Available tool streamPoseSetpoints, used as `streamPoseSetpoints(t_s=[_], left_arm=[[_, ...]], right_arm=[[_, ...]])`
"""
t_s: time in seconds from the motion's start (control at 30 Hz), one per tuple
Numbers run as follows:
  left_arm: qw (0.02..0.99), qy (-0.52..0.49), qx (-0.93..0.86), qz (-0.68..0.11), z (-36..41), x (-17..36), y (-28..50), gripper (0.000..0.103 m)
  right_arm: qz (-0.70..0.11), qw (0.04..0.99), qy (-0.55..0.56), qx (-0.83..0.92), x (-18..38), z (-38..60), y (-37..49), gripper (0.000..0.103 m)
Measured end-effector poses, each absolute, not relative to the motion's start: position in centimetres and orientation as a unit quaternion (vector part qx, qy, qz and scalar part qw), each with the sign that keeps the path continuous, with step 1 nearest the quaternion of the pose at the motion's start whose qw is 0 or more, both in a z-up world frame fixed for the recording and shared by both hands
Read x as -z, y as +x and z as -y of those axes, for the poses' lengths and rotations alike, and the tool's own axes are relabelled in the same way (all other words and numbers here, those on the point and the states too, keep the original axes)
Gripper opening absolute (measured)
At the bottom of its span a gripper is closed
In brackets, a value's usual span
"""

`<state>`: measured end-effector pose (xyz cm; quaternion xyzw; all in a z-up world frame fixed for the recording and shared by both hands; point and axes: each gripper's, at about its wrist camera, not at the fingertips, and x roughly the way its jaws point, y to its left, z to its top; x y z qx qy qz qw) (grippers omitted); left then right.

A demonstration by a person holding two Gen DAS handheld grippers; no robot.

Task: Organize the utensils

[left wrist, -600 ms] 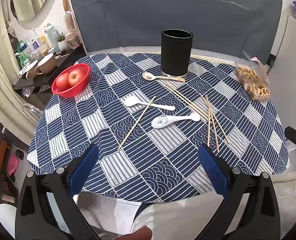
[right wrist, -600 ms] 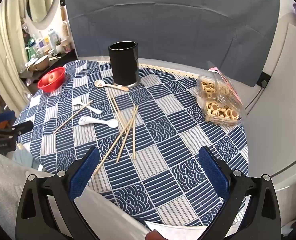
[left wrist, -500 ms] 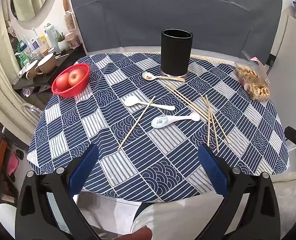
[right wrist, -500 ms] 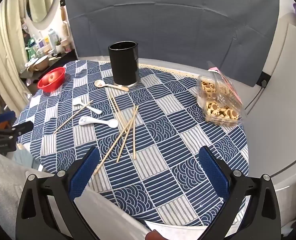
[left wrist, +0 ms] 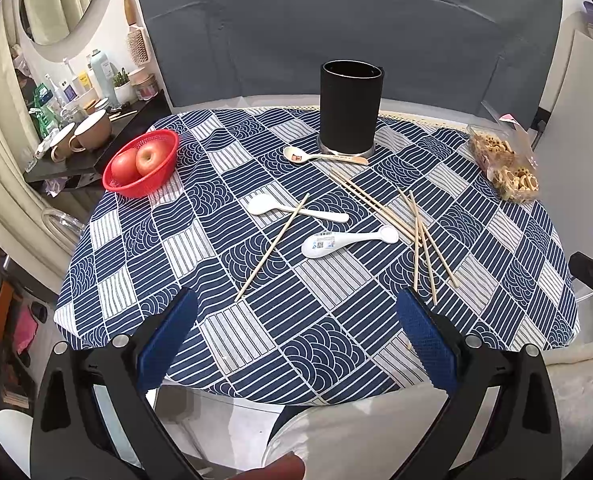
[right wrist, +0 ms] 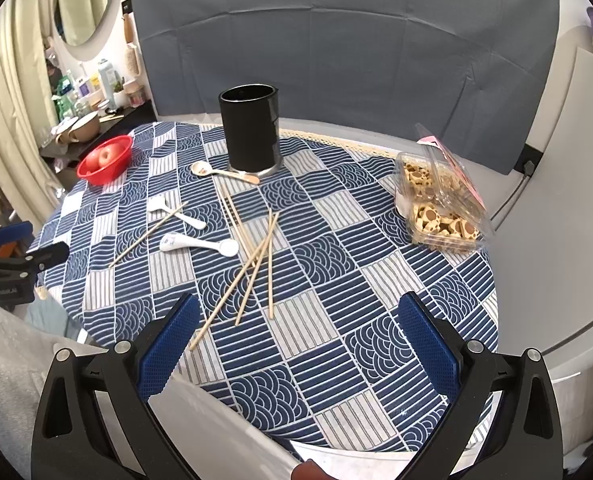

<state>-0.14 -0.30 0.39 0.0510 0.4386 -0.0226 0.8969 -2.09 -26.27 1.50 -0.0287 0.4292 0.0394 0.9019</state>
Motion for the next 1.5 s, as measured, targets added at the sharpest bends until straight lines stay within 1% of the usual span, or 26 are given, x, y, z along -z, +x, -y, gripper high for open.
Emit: streamPoseSetpoints(t_s=[0.7,0.87,1.07,1.37,1.5], left_arm=[[0.887,0.036,0.033,-0.459,0.1,-0.2,-0.3,0.097],[0.896,0.057,0.025,-0.440,0.1,-0.1,-0.6,0.097],[0.894,0.050,0.025,-0.444,-0.1,0.0,-0.7,0.097],[0.886,0.056,0.031,-0.459,0.0,0.5,-0.3,0.097],[0.883,0.066,0.031,-0.464,-0.1,0.6,0.4,0.097]], right_arm=[[-0.432,0.900,-0.037,-0.044,-1.4,25.7,-2.4,0.095],[-0.435,0.898,-0.039,-0.046,-1.3,25.5,-2.5,0.095],[-0.438,0.897,-0.042,-0.046,-1.2,25.4,-2.6,0.095],[-0.455,0.888,-0.047,-0.048,-0.5,25.4,-1.9,0.095],[-0.475,0.876,-0.071,-0.041,0.6,25.0,-1.0,0.095]])
